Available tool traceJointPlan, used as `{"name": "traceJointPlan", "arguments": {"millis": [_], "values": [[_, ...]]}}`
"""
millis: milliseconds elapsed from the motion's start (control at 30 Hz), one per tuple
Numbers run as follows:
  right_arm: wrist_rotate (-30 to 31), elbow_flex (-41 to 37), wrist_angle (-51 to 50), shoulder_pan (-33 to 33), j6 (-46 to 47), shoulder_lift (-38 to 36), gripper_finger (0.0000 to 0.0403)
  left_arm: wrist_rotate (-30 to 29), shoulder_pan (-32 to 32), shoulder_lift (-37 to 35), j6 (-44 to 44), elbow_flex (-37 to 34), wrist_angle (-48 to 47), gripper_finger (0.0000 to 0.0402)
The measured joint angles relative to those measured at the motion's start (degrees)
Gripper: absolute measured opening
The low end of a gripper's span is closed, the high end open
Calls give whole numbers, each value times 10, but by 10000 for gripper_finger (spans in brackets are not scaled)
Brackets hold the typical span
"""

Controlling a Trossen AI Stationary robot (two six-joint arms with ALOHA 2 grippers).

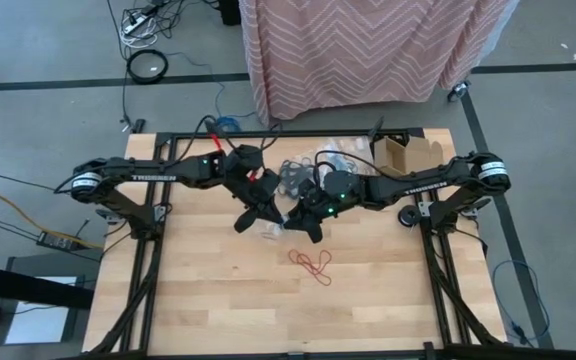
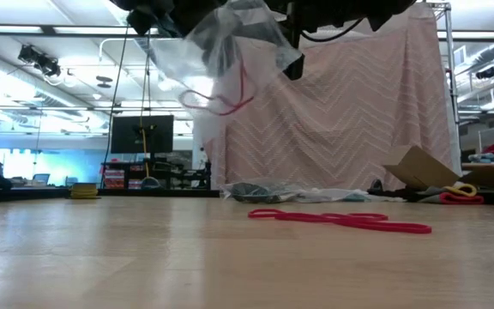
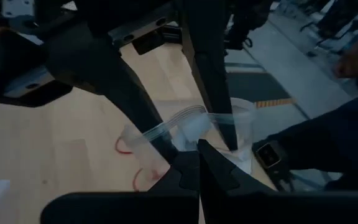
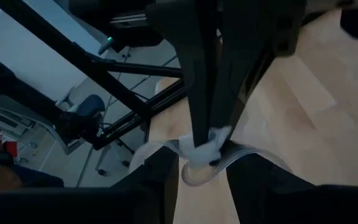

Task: Sort rubber bands
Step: Put the red rubber band into the transparent zip bag

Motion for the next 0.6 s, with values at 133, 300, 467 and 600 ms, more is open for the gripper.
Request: {"name": "traceJointPlan", "arguments": {"millis": [133,300,467,600], "values": [[-3,0,0,-1,1,0,119,14,-3,17,-10,0,17,1],[-4,0,-2,-1,1,0,119,38,-5,29,-18,0,36,1],[-9,1,-1,-1,1,-2,119,47,-6,30,-24,0,65,0],[-11,1,-4,-2,-2,-2,119,68,-6,42,-37,0,78,0]]}}
